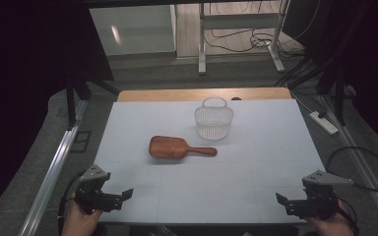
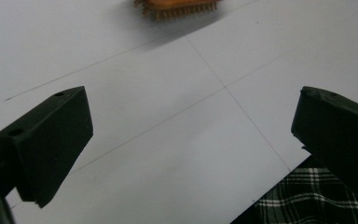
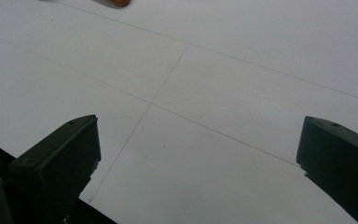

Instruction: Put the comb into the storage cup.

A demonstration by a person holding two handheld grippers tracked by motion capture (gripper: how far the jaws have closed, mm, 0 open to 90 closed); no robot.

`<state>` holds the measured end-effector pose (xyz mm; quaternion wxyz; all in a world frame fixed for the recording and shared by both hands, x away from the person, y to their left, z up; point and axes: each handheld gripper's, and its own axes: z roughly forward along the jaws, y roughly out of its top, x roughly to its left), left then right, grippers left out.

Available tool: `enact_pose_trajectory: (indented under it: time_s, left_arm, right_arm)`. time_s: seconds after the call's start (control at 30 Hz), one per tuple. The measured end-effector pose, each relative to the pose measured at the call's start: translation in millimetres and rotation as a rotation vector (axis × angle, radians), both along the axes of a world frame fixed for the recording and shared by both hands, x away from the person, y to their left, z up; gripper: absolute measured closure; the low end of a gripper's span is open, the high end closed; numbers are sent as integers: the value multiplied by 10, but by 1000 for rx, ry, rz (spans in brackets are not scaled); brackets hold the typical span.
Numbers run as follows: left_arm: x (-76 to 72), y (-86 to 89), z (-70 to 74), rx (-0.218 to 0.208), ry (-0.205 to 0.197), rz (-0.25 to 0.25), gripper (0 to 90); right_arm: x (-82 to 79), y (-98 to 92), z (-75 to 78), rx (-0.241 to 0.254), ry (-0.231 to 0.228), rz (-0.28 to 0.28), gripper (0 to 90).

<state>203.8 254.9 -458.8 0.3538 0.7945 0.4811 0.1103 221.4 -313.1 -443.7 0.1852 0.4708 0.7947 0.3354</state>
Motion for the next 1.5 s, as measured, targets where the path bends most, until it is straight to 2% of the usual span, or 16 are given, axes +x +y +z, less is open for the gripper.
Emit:
enact_pose_trajectory:
  time_s: [0.3, 0.5, 0.6, 0.8, 0.9, 0.97, 1.13, 1.5]
  left_arm:
    - [111, -33, 14, -16, 10, -41, 0]
    - [170, -70, 16, -60, 10, -70, 0]
    - [214, -103, 23, -65, 12, -91, 0]
    - [309, -178, 46, -45, -3, -135, 0]
    - [359, -209, 51, -60, -7, -152, 0]
    - [391, -235, 52, -46, -5, -160, 0]
    - [468, -289, 36, -27, 0, -162, 0]
    - [598, -394, 41, -17, 21, -178, 0]
  right_arm:
    - [5, -7, -3, 9, 3, -2, 0]
    - [5, 0, -4, 3, 3, 0, 0]
    - [5, 2, -4, 2, 4, 2, 0]
    - [7, 9, -7, -4, 6, 7, 0]
    - [7, 8, -8, -4, 6, 9, 0]
    - [9, 8, -8, -4, 8, 10, 0]
    - [11, 11, -10, -7, 11, 13, 0]
    - [11, 16, -11, -11, 11, 15, 0]
